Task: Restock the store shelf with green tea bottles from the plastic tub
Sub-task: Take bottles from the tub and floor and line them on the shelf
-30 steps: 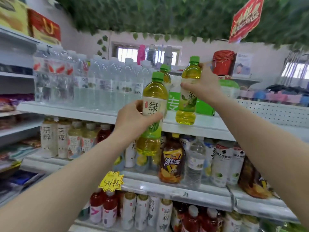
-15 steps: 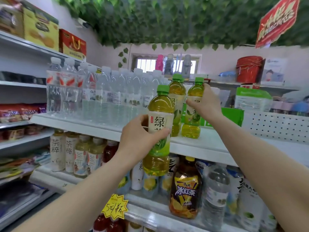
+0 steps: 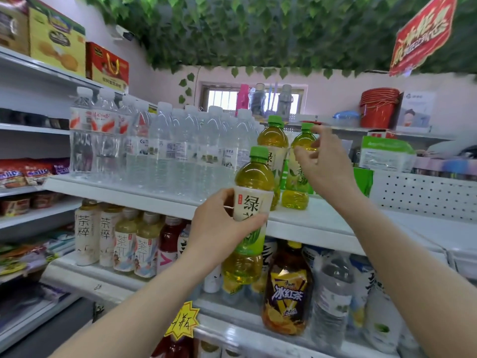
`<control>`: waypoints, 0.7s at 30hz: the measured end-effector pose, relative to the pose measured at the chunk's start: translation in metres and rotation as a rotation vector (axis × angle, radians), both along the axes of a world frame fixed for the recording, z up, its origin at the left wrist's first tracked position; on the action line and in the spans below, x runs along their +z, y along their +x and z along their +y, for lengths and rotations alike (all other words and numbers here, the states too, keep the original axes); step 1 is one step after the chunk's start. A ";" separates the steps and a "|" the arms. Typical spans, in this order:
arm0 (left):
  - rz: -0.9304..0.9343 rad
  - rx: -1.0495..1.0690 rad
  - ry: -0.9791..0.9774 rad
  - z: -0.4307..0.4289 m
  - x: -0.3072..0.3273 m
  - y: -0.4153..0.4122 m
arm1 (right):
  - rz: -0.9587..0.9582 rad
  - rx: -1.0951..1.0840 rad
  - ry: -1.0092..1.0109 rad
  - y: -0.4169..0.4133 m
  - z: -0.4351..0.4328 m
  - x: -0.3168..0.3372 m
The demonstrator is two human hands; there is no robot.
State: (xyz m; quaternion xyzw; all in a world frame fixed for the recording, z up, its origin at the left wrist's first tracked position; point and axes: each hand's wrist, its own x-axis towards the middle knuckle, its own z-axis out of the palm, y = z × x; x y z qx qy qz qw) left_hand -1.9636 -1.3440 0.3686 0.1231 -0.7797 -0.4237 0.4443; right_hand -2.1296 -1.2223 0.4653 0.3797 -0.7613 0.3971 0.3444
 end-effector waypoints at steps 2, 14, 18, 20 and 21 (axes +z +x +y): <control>0.000 -0.003 -0.012 0.006 -0.003 0.000 | -0.047 0.120 0.092 0.044 0.013 -0.018; -0.072 -0.216 -0.148 0.048 -0.011 -0.006 | -0.271 0.055 0.305 0.096 0.054 -0.037; -0.065 -0.205 -0.288 0.043 0.003 -0.014 | -0.262 0.103 0.221 0.080 0.058 -0.001; -0.077 -0.141 -0.378 0.036 0.005 -0.020 | -0.230 0.082 0.171 0.067 0.056 0.020; -0.095 -0.107 -0.436 0.032 0.005 -0.023 | -0.210 0.062 0.150 0.061 0.054 0.030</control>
